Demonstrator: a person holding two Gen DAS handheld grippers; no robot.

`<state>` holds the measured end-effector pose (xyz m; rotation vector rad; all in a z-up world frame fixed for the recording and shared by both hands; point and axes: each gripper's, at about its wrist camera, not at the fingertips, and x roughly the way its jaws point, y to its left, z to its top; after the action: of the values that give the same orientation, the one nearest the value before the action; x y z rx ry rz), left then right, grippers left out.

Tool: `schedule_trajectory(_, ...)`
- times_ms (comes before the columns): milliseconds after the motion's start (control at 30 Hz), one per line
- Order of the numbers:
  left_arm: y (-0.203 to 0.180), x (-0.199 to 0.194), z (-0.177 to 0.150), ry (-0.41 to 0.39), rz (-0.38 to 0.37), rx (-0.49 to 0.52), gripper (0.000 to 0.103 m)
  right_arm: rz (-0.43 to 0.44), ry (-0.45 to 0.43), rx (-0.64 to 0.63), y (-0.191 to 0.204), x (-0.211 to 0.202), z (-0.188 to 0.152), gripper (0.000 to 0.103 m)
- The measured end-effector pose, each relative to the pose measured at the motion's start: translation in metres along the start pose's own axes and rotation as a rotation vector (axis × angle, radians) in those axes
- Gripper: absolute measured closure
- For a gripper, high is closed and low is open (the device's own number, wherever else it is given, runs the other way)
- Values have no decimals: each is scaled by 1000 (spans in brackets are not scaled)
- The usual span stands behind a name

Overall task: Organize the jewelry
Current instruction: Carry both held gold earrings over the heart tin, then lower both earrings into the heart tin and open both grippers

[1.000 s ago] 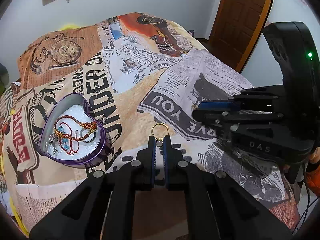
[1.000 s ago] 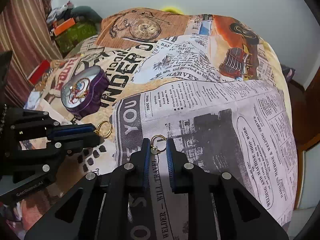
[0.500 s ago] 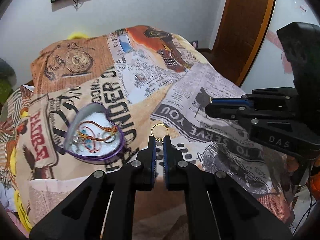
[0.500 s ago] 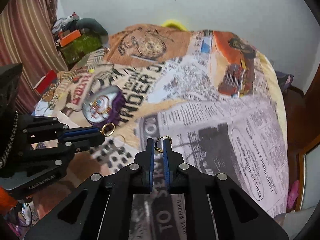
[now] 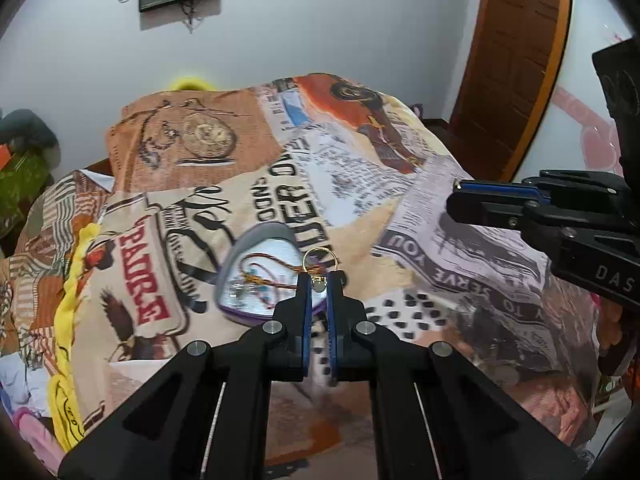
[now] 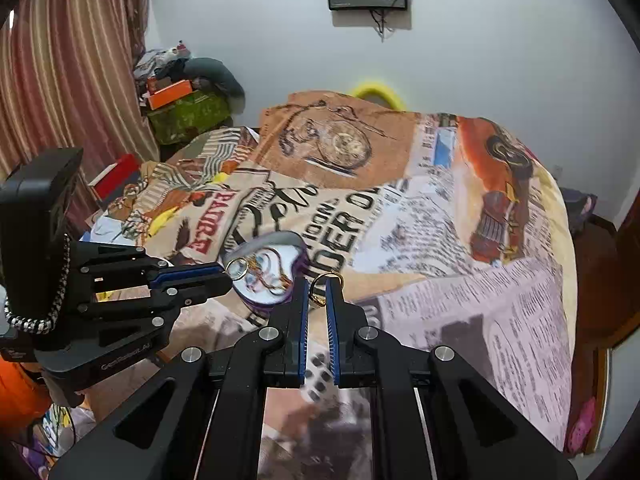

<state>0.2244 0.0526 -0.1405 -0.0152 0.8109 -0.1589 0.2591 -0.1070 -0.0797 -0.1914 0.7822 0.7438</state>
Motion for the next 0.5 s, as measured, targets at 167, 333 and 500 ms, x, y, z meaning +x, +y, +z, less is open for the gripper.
schedule_trajectory(167, 28, -1, -1, -12, 29, -47, 98, 31, 4, -2, 11, 17, 7, 95)
schedule_trajectory(333, 54, 6, -7, -5, 38, -104, 98, 66, 48, 8, 19, 44, 5, 95)
schedule_trajectory(500, 63, 19, -15, 17, 27, -116, 98, 79, 93, -6, 28, 66, 3, 95)
